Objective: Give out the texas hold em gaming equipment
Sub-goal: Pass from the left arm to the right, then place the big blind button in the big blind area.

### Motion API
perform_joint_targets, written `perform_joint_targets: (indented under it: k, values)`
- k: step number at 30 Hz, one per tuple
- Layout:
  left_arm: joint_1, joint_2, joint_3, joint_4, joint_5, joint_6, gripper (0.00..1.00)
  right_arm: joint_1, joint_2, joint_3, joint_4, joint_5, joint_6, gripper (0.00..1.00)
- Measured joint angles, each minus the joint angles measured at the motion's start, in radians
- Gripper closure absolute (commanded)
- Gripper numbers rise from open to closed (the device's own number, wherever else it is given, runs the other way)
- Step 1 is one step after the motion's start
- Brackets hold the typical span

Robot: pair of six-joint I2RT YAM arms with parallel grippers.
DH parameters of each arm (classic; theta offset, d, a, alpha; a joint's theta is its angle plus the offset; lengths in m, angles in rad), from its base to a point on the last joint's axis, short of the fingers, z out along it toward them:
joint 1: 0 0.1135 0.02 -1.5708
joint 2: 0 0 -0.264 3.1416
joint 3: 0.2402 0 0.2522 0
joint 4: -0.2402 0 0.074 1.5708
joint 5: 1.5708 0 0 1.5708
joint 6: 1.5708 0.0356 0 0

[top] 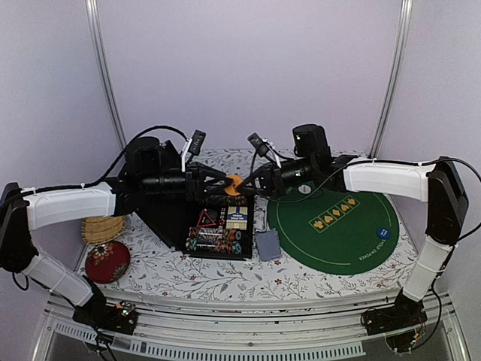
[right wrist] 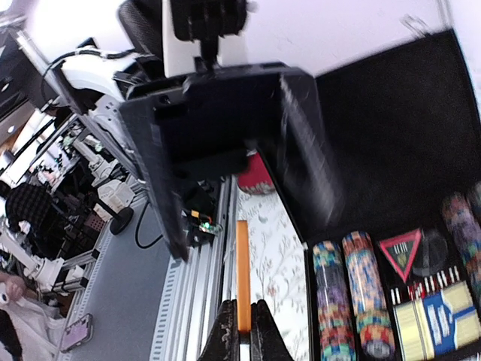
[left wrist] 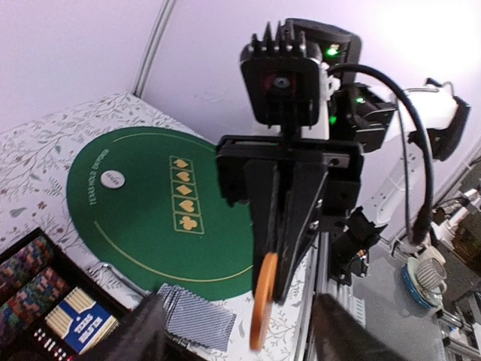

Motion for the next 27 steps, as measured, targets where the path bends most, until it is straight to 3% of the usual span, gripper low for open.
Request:
perform_joint_targets:
  k: [3,10,18,27]
  values:
    - [-0.001,-0.008,0.004,-0.084,-0.096,0.034,0.06,-0.046,-0.054,-0.055,-0.108,0.019,-0.012,0.98]
    - [-0.001,-0.030,0.012,-0.219,-0.290,0.107,0.05,-0.214,-0.261,-0.378,-0.386,0.083,0.050,0.98]
    - [-0.001,0.014,0.059,-0.251,-0.318,0.126,0.05,-0.265,-0.362,-0.665,-0.620,0.145,0.169,0.98]
    - [-0.001,0.022,0.060,-0.268,-0.323,0.129,0.05,-0.423,-0.431,-0.779,-0.687,0.230,0.251,0.98]
